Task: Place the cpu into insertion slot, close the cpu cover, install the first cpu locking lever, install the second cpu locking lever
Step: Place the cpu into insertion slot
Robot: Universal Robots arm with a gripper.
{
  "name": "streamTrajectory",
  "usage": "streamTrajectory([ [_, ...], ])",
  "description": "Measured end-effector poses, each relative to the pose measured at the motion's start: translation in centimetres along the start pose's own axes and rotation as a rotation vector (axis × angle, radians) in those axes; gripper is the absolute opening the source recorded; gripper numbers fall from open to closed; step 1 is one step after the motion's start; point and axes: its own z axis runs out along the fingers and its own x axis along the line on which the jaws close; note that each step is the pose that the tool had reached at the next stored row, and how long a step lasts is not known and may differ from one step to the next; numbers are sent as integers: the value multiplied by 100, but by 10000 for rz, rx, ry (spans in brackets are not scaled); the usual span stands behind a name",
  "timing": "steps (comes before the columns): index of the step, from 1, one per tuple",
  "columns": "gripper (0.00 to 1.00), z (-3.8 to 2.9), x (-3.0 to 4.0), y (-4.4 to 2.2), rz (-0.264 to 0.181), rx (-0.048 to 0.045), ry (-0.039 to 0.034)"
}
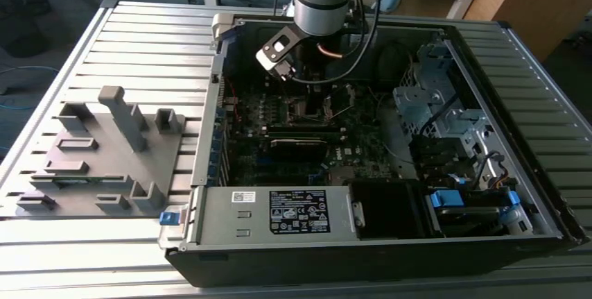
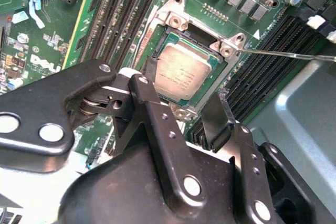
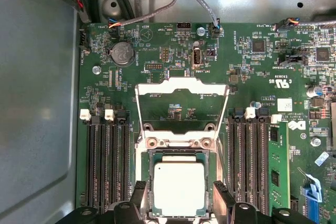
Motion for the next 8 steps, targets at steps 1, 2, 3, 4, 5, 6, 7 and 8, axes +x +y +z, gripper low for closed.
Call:
streamTrajectory([
  [1, 61, 0, 0, 0, 0, 0, -1],
  [2, 61, 0, 0, 0, -1, -9, -3],
  [3, 61, 2, -1, -1, -1, -25, -2],
  [4, 61, 4, 0, -2, -1, -40, -1],
  [5, 61, 6, 0, -3, -1, -49, 0],
  [6, 61, 7, 0, -3, -1, -52, 0],
  [7, 61, 7, 0, -3, -2, -53, 0],
  [8, 61, 7, 0, -3, -1, -54, 0],
])
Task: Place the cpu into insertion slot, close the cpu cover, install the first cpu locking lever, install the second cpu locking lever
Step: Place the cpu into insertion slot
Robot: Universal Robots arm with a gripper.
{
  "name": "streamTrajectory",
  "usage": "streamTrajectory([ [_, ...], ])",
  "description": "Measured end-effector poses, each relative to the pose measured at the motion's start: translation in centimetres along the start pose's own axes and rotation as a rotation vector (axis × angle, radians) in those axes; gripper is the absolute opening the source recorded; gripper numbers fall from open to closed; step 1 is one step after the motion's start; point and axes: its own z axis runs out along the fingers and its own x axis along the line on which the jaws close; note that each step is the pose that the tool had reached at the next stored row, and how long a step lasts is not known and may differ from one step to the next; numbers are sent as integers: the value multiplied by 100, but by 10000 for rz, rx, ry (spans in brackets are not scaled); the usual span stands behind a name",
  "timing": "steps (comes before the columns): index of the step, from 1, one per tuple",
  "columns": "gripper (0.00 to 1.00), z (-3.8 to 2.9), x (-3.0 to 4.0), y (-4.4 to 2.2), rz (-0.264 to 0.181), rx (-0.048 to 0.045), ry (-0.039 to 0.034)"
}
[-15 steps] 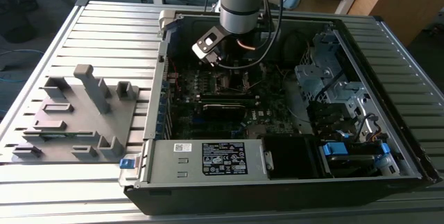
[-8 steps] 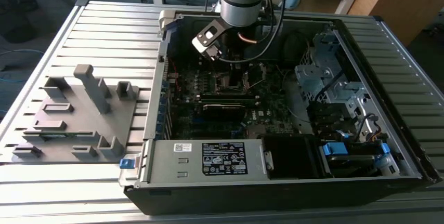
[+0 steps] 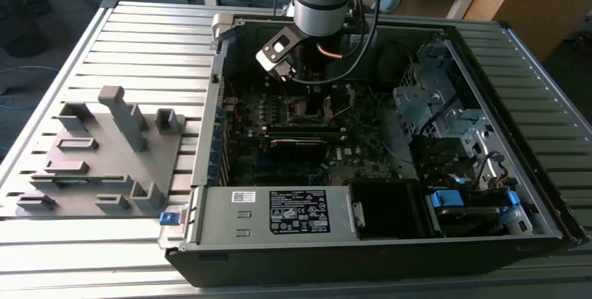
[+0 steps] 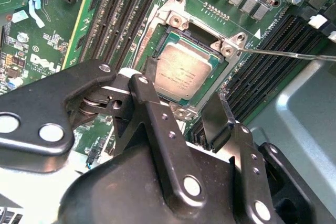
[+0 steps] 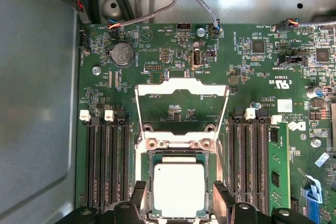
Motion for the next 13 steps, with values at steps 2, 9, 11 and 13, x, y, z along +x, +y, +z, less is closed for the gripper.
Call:
streamTrajectory([
  [2, 61, 0, 0, 0, 0, -2, 1],
  [9, 59, 1, 0, 0, -1, -6, 1],
  [11, 53, 1, 0, 0, -1, -7, 1],
  [13, 47, 1, 0, 0, -1, -8, 1],
])
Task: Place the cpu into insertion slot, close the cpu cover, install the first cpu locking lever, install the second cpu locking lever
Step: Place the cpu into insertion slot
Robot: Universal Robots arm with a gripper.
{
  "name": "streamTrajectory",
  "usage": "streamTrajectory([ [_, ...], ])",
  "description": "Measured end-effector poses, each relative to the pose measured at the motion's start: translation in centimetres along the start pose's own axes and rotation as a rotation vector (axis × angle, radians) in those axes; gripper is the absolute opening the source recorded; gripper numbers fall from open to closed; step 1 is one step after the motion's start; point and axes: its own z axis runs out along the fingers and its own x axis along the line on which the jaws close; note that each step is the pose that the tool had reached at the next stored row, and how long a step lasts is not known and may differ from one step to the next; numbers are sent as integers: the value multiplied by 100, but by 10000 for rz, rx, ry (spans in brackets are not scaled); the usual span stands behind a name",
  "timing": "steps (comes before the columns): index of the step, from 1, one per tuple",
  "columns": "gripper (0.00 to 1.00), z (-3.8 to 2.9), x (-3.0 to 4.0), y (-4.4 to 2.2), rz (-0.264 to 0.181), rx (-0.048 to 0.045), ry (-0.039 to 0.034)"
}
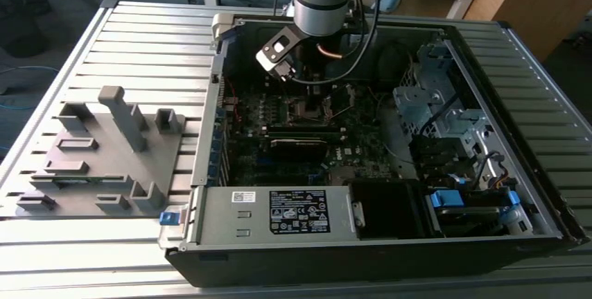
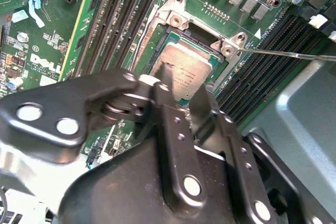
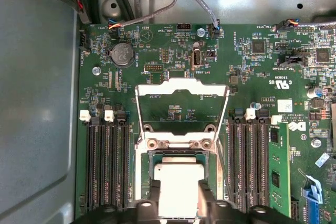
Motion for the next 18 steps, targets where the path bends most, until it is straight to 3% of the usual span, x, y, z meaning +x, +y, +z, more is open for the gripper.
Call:
streamTrajectory([
  [3, 29, 0, 0, 0, 0, -2, 0],
  [6, 24, 0, 0, 0, -1, -4, 0],
  [8, 12, 0, 0, 0, -1, -5, 0],
  [12, 10, 1, 0, 0, -1, -8, 0],
  [14, 10, 6, 0, 0, -7, -56, 1],
  [16, 10, 16, 0, -1, -21, -161, 4],
  [18, 10, 17, 0, -1, -21, -163, 5],
])
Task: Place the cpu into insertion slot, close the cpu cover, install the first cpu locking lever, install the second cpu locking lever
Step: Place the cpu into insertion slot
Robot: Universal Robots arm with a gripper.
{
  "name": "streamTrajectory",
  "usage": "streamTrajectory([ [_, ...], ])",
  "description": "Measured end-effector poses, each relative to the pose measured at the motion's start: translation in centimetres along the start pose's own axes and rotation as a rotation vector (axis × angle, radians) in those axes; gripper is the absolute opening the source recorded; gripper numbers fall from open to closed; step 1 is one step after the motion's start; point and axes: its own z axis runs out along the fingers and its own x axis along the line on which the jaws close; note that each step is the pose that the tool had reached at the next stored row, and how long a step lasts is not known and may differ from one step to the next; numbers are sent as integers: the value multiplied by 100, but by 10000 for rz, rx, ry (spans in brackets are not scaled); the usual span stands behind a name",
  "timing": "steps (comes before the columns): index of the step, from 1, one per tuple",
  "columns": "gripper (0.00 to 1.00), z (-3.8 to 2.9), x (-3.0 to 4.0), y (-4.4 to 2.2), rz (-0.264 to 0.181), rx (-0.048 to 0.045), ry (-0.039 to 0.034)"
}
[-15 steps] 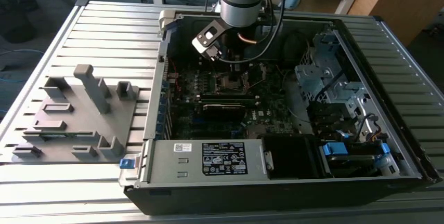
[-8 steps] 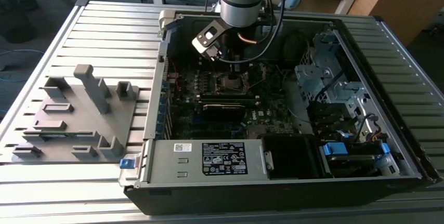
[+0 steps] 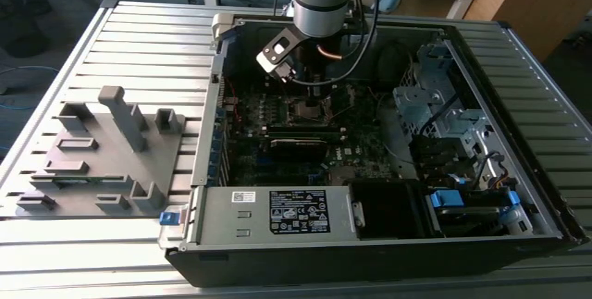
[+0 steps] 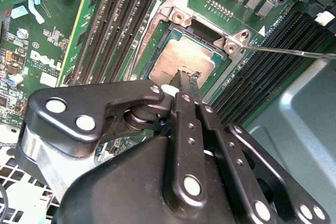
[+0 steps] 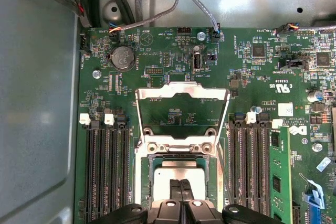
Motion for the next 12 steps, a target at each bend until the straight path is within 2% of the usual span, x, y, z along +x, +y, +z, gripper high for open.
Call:
streamTrajectory([
  [12, 10, 25, -1, -3, 0, 14, -2],
])
